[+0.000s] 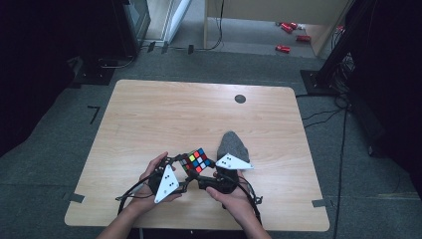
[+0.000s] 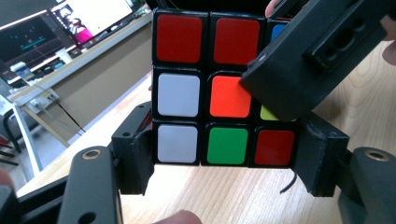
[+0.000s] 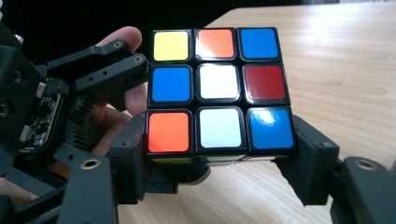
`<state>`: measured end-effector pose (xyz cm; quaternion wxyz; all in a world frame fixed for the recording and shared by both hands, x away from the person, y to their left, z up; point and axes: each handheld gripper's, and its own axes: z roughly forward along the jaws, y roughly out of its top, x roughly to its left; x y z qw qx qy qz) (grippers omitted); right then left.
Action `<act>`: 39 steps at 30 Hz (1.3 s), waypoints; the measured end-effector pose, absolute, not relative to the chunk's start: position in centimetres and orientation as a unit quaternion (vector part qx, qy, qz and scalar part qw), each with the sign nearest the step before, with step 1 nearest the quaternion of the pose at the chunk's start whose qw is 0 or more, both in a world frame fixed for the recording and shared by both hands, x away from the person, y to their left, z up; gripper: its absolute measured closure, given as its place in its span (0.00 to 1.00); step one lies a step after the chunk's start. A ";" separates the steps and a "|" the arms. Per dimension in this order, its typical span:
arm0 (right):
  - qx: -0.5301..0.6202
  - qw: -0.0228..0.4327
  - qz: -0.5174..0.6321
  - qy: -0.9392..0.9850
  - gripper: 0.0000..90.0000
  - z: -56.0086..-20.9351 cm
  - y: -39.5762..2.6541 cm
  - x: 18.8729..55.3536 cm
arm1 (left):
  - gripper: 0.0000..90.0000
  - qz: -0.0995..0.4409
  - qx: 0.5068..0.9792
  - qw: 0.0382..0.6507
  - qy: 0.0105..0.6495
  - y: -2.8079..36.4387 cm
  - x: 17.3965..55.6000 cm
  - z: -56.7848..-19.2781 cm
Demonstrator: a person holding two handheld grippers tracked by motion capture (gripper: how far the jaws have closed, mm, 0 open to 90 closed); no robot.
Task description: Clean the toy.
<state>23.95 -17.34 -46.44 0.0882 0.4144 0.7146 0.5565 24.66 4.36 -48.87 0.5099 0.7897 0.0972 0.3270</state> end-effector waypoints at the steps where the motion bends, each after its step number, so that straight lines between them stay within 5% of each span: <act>1: 0.405 0.087 0.550 0.725 0.33 -46.4 -17.4 24.0 | 0.37 0.318 0.791 0.512 0.105 4.5 24.8 -48.8; 6: 0.369 0.126 0.551 0.737 0.22 -45.5 -18.4 24.0 | 0.38 0.275 0.791 0.523 0.158 5.9 26.2 -48.9; 12: 0.389 0.218 0.497 0.744 0.29 -45.5 -21.3 24.7 | 0.38 0.203 0.793 0.538 0.203 7.0 26.9 -48.5; 18: 0.472 0.256 0.410 0.737 0.28 -48.7 -23.7 26.8 | 0.38 0.172 0.794 0.544 0.208 7.2 27.0 -48.4; 33: 0.501 0.232 0.347 0.759 0.30 -51.7 -23.6 28.0 | 0.38 0.097 0.776 0.572 0.249 8.9 28.3 -48.2; 39: 0.490 0.241 0.360 0.757 0.44 -52.1 -24.0 27.8 | 0.38 0.105 0.797 0.554 0.218 7.9 27.5 -48.0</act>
